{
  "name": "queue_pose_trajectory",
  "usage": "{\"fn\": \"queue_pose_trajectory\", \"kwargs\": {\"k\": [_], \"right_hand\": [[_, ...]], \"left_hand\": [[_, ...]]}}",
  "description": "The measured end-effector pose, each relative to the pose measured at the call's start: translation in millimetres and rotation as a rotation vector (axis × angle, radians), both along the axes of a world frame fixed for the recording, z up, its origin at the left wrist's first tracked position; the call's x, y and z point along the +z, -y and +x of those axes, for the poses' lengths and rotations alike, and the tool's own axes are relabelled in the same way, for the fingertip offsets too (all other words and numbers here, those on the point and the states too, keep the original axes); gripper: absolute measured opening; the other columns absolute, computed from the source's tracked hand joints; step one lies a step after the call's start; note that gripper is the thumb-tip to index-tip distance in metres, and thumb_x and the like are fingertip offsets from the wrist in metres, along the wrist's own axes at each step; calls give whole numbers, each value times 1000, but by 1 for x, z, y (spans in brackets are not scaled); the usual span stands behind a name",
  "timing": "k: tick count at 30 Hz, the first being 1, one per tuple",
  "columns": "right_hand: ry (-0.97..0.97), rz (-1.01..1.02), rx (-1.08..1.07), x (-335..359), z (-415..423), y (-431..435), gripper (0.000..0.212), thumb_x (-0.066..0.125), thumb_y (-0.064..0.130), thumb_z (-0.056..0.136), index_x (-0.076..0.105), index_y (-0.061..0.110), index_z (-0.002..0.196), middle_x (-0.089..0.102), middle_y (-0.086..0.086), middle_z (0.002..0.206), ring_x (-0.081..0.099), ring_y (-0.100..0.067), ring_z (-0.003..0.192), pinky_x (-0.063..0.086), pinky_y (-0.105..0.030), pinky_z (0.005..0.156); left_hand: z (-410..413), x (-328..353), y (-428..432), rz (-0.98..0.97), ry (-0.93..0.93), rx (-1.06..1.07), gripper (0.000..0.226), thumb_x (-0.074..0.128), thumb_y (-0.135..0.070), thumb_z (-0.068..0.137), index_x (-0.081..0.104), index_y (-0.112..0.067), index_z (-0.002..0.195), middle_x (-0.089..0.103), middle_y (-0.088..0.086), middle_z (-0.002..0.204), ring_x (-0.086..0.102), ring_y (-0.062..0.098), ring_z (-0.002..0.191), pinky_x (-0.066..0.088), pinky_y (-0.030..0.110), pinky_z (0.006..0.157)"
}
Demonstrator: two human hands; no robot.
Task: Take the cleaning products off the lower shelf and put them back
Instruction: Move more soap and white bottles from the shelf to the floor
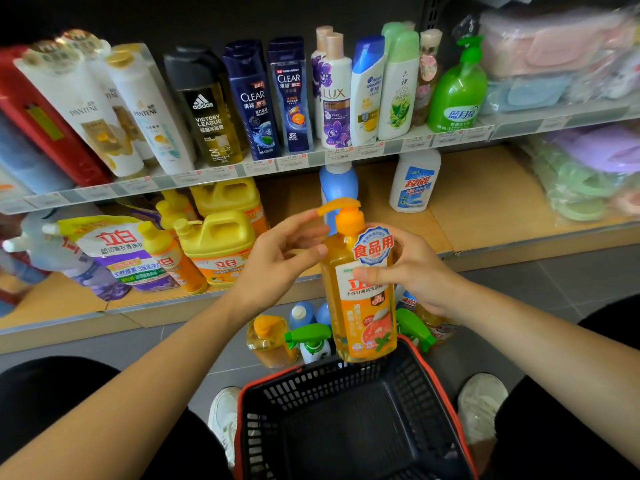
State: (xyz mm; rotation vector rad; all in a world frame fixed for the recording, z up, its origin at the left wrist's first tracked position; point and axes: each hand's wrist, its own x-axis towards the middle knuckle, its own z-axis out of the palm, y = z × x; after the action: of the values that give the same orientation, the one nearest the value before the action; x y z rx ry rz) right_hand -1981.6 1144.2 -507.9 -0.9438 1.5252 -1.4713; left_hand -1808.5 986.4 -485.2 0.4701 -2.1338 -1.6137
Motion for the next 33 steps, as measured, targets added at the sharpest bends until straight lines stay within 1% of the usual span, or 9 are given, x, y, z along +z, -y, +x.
{"fn": "queue_pose_trajectory", "kwargs": {"k": [3, 6, 10, 15, 20, 23, 28, 31, 33], "right_hand": [[10, -30, -56, 4, -5, 0, 69, 90, 24, 59, 63, 18, 122, 74, -4, 113, 70, -21, 106, 59, -36, 87], [39, -53, -137, 9, -10, 0, 71, 90, 25, 57, 63, 14, 122, 74, -3, 112, 70, -21, 106, 58, -34, 85], [133, -85, -212, 16, -14, 0, 67, 90, 31, 54, 65, 18, 114, 75, -2, 110, 71, -21, 106, 58, -36, 86], [223, -109, -334, 25, -14, 1, 74, 85, 27, 59, 58, 7, 125, 71, -10, 119, 69, -26, 110, 54, -52, 98], [222, -100, -388, 29, -19, 0, 61, 78, 33, 71, 61, 9, 126, 71, -7, 121, 69, -25, 111, 56, -51, 92], [254, -25, -364, 24, -27, -3, 49, 73, 36, 82, 63, 13, 124, 74, -7, 115, 73, -24, 101, 61, -45, 82], [440, 141, -393, 6, -27, -6, 36, 70, 34, 89, 64, 16, 119, 75, -12, 109, 75, -27, 95, 61, -42, 83], [362, 324, -326, 4, -24, -10, 50, 74, 52, 77, 66, 17, 112, 77, -15, 96, 76, -30, 86, 62, -40, 72], [250, 388, -347, 6, -24, -13, 51, 76, 56, 75, 69, 17, 107, 77, -12, 86, 77, -28, 78, 62, -36, 64]], "left_hand": [[2, -15, -4, 147, 99, -53, 51, 73, -24, 87, 56, -29, 135, 74, -11, 115, 69, 7, 109, 58, 30, 90], [3, -31, -11, 92, 236, -133, 59, 83, -42, 71, 58, -41, 125, 73, -14, 114, 68, 6, 107, 56, 23, 87], [0, -56, -22, 30, 383, -202, 69, 88, -48, 68, 59, -33, 129, 72, -11, 119, 67, 10, 111, 55, 42, 99], [-4, -74, -30, 160, 304, -112, 71, 95, -31, 67, 58, -24, 127, 74, -6, 118, 71, 14, 107, 59, 34, 91], [-8, -69, -30, 335, 126, 60, 76, 98, -31, 52, 61, -10, 115, 76, 8, 109, 74, 29, 101, 60, 38, 85], [-12, -59, -23, 363, 10, 180, 71, 96, -26, 49, 63, -7, 109, 76, 15, 105, 73, 37, 99, 59, 47, 87], [-16, -36, -9, 319, -69, 292, 56, 94, -30, 50, 70, -12, 98, 77, 12, 99, 74, 32, 96, 61, 45, 81], [-15, -29, -7, 266, -79, 322, 34, 93, -30, 54, 72, -22, 80, 76, 11, 90, 75, 33, 89, 61, 45, 75], [-14, -25, -6, 214, -88, 328, 28, 93, -30, 57, 71, -26, 73, 72, 0, 75, 74, 23, 78, 59, 35, 66]]}}
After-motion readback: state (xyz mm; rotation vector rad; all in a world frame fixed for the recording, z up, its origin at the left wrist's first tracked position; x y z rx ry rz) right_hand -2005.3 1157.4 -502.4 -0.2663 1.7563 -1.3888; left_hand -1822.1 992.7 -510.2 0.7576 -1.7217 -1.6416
